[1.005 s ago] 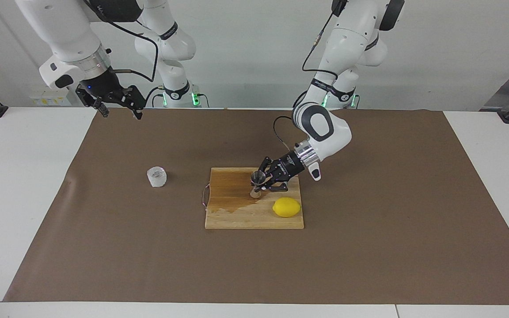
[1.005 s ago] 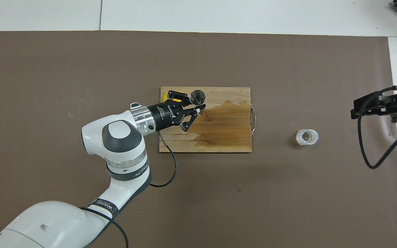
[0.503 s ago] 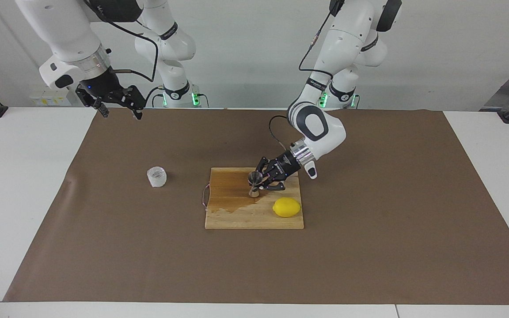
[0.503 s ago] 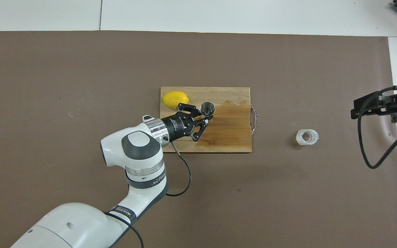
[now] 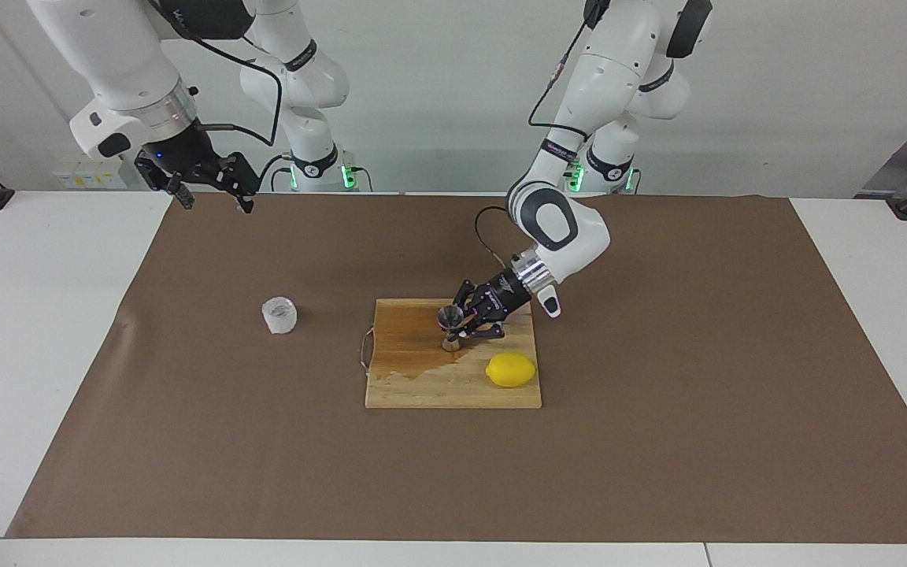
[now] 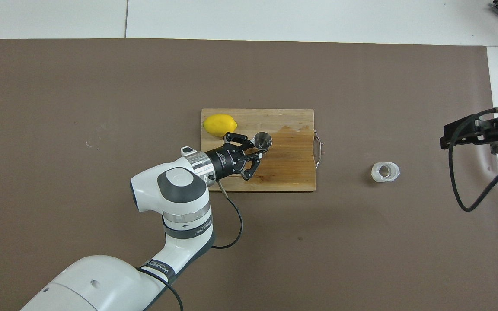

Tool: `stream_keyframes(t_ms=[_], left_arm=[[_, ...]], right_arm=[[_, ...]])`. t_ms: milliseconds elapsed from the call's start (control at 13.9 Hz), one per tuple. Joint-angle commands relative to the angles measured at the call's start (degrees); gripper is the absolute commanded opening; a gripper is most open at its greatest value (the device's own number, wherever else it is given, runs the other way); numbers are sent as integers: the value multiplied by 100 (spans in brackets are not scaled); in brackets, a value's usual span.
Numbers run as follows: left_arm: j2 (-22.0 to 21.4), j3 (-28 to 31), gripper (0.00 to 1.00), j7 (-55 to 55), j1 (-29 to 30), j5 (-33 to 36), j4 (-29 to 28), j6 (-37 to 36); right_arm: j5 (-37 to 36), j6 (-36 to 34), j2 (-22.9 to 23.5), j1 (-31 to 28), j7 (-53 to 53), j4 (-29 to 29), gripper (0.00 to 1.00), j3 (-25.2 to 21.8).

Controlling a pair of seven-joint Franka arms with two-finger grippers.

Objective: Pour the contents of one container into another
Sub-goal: 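Lower the silver cup onto the board and open the left gripper, then withdraw the left gripper while the right gripper moves toward the white cup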

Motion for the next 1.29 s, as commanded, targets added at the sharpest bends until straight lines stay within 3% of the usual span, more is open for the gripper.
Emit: stream_keyframes(t_ms=[0, 359, 503, 718, 934, 1221], left_arm=[[-54, 67, 100, 435, -25, -63, -21, 116], [-132, 76, 100, 1139, -51, 165, -47, 652], [-334, 67, 100, 1157, -130, 585, -196, 1055], [-808, 76, 100, 1157, -218, 867, -740, 1110], [-1151, 84, 100, 1157, -192, 1464, -1040, 1110], [-1266, 120, 100, 1157, -113, 2614, -1128, 1066]], right_arm=[[124, -39, -106, -79, 65, -104, 100, 39], [133, -39, -97, -79, 65, -104, 100, 39], [124, -39, -106, -79, 65, -104, 100, 39], [124, -39, -106, -79, 65, -104, 100, 39], [133, -39, -106, -79, 56, -104, 100, 39], [133, -39, -97, -79, 48, -104, 100, 39]])
